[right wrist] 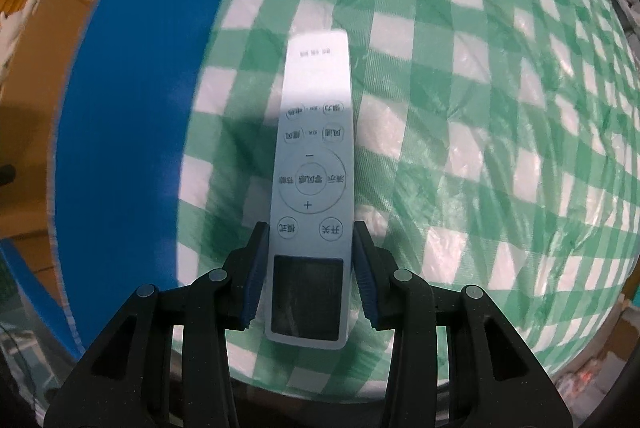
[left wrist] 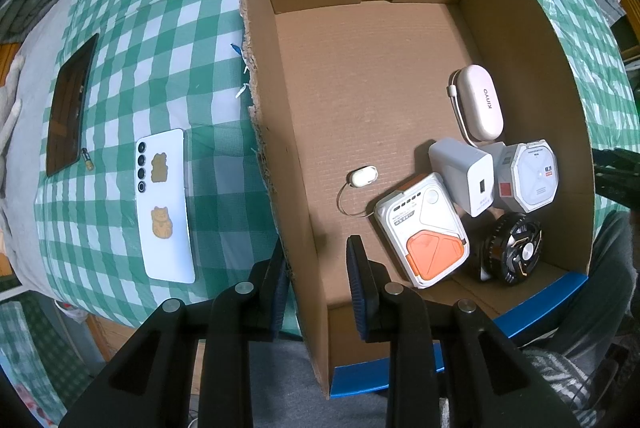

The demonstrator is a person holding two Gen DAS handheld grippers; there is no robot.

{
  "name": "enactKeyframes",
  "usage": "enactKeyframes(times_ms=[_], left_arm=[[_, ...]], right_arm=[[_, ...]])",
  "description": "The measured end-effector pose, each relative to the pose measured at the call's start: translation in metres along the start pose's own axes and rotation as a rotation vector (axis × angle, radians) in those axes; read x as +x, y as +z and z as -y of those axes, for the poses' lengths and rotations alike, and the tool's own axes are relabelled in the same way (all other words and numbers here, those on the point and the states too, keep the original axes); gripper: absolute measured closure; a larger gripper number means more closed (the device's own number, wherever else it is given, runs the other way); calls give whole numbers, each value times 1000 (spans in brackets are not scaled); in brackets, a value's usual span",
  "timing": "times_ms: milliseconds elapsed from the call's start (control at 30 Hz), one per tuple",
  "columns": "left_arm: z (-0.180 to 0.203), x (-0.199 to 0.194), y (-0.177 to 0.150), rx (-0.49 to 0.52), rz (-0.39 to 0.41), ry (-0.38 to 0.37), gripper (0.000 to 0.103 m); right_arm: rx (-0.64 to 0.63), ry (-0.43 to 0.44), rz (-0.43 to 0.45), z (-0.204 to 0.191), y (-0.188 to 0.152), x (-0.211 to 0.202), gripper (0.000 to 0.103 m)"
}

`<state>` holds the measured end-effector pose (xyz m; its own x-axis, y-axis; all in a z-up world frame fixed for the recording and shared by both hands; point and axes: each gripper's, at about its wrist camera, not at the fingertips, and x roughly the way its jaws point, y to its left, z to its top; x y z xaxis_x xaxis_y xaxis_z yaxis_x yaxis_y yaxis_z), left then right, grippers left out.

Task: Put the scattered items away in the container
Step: 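Lift the remote, carry it into the box and open the right gripper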

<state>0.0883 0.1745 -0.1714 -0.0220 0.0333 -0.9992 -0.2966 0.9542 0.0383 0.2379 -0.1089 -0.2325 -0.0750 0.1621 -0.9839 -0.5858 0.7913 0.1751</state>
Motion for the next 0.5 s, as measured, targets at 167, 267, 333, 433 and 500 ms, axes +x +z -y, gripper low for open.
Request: enactKeyframes(times_ms=[167, 267, 333, 433, 500], left_arm=[[-1, -1, -1, -2, -1, -2, 77], [-1, -2, -1, -2, -2, -1, 77], [-1, -2, -1, -2, -2, -1, 77], [-1, -1, -1, -2, -2, 0, 77], [-1, -1, 0, -2, -2, -1, 77]], right_arm=[[9, -4, -27, 5, 0, 16, 63], [10, -9, -24, 4, 2, 17, 63], [10, -13, -20, 4, 7, 17, 63], [9, -23, -17, -3, 14, 4, 63], [11, -30, -17, -5, 18, 6, 61]])
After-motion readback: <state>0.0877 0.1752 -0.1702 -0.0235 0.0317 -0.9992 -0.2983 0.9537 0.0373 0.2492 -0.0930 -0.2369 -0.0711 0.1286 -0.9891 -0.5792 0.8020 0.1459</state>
